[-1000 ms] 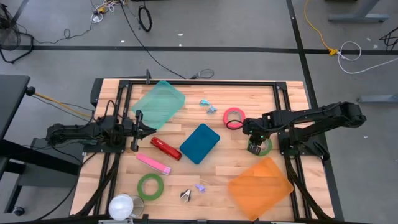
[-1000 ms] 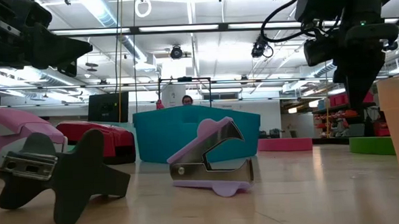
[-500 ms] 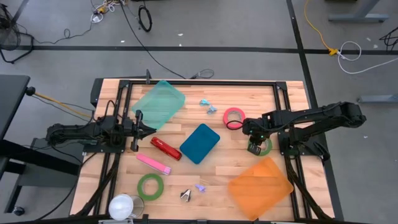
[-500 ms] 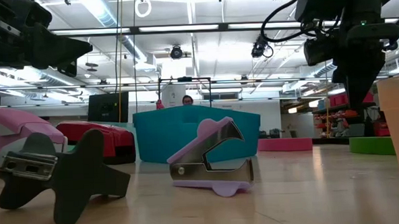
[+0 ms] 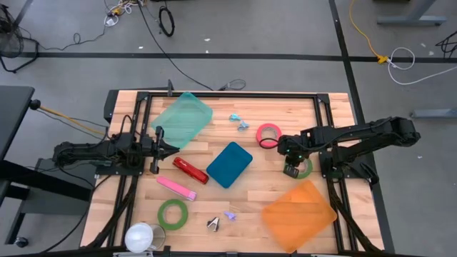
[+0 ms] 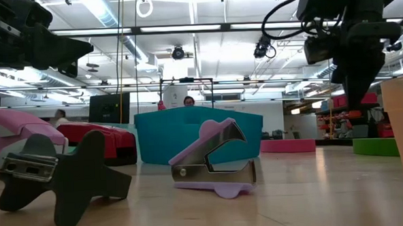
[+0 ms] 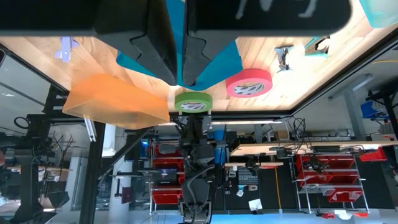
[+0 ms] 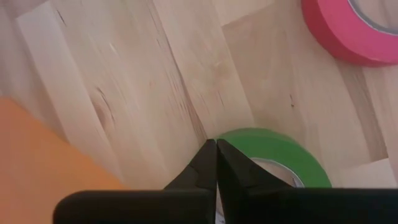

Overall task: Pick and place Stapler, Stapler remover, tape
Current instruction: Put the right green tape into the orange bin

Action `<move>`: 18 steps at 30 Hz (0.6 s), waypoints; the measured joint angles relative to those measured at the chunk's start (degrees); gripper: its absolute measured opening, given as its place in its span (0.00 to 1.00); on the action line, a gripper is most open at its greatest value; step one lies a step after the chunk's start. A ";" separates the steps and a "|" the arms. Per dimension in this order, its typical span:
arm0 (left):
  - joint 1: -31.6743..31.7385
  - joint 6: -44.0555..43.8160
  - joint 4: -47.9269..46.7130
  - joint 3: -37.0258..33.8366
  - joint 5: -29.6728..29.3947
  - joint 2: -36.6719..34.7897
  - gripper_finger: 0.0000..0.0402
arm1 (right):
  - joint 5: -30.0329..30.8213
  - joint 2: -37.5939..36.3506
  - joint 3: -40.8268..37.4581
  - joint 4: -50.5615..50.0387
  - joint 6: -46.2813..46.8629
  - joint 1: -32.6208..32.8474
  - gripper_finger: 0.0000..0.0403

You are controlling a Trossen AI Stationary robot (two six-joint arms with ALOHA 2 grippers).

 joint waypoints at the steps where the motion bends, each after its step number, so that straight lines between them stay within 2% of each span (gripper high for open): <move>1: 0.00 0.00 0.00 0.00 0.02 0.00 0.07 | 0.00 0.00 0.00 0.13 0.00 0.00 0.03; 18: 0.00 0.00 0.00 0.02 0.02 0.00 0.07 | 0.02 -0.02 0.00 0.70 0.02 0.00 0.03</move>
